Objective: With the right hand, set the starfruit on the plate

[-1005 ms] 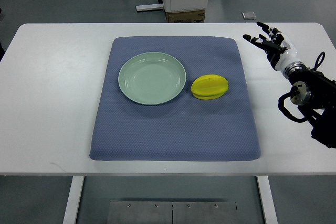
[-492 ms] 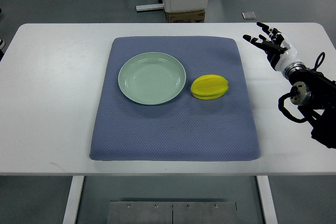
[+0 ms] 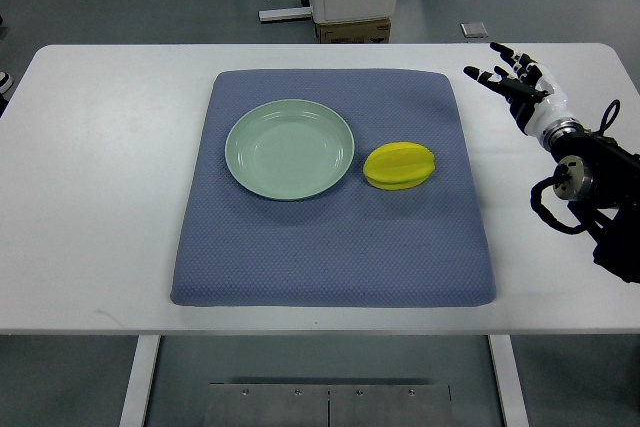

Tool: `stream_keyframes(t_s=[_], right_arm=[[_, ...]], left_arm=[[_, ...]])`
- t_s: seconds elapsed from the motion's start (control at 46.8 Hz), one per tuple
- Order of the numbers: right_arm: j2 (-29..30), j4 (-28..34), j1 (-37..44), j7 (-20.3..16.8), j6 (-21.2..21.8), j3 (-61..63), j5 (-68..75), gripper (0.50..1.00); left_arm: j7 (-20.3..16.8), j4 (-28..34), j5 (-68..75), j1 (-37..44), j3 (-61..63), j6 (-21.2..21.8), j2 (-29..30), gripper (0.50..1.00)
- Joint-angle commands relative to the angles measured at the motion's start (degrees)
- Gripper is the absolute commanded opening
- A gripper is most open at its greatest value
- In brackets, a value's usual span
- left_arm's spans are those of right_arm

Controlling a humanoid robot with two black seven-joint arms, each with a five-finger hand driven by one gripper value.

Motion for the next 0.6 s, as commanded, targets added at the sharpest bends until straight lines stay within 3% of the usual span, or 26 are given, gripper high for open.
stream_keyframes(t_s=[0.0,0.406,0.577], right_arm=[[0.00,0.10,0.41,0.00,0.00,0.01,0.00,1.000],[0.18,0.37,0.41,0.17,1.76,0.01,-5.18,1.000],[-0.26,1.42,0.32,5.17,3.25,-1.57,-16.15,1.000]], left_arm=[[0.00,0.00,0.00,0.00,-0.01,0.00,0.00,1.000],[0.00,0.00,0.00,0.00,-0.01,0.00,0.00,1.000],[0.00,0.00,0.00,0.09,-0.01,0.00,0.00,1.000]])
